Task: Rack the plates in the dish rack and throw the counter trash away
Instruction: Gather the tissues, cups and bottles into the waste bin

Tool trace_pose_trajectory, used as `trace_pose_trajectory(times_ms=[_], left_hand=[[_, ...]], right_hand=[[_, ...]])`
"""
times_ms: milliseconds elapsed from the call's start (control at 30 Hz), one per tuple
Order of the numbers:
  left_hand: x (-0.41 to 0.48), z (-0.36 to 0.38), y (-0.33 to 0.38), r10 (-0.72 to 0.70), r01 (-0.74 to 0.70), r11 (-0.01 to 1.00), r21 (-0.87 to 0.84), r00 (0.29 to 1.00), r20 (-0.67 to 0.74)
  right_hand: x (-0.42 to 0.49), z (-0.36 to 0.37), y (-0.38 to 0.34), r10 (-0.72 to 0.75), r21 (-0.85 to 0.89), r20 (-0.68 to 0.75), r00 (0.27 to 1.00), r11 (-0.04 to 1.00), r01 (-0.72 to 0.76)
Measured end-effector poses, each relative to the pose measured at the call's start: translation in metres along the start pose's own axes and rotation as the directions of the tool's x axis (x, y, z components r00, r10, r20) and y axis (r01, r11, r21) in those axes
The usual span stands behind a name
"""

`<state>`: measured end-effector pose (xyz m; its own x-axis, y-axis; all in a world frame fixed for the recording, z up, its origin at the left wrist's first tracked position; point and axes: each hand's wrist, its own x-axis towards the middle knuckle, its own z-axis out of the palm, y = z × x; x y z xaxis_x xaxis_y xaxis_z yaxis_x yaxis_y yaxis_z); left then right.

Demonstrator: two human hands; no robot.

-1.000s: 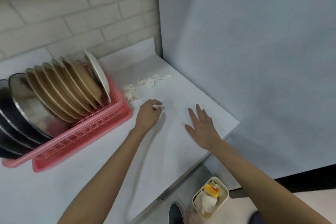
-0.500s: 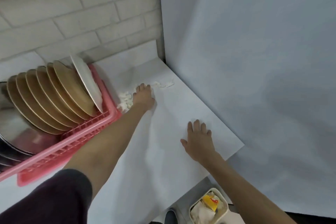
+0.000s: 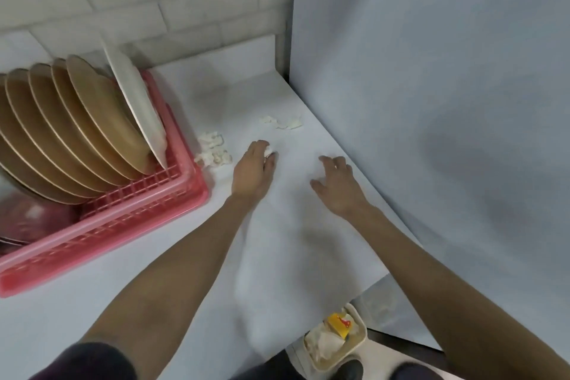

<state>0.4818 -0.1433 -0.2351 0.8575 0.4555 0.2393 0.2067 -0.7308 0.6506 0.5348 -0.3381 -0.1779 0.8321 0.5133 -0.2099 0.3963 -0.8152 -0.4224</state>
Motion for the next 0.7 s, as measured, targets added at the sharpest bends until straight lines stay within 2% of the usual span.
trace_pose_trajectory(times_ms=[100, 367, 567, 700], left_hand=[[0.0, -0.003, 0.002, -0.052, 0.05, 0.998, -0.047, 0.998, -0.027], [0.002, -0.011, 0.006, -0.014, 0.014, 0.997, -0.072, 1.0, 0.008], [0.004, -0.008, 0.005, 0.012, -0.011, 0.998, -0.068, 1.0, 0.024], [0.005, -0.006, 0.004, 0.013, -0.012, 0.999, -0.052, 1.0, 0.013]], right_hand=[[0.032, 0.004, -0.008, -0.018, 0.011, -0.042, 0.999, 1.0, 0.018], [0.114, 0.018, -0.047, -0.13, -0.047, -0.118, 0.985, 0.991, 0.125], [0.148, 0.037, -0.065, -0.219, -0.268, -0.055, 0.974, 0.943, 0.197], [0.151, 0.036, -0.056, -0.283, -0.299, -0.114, 0.952, 0.924, 0.238]])
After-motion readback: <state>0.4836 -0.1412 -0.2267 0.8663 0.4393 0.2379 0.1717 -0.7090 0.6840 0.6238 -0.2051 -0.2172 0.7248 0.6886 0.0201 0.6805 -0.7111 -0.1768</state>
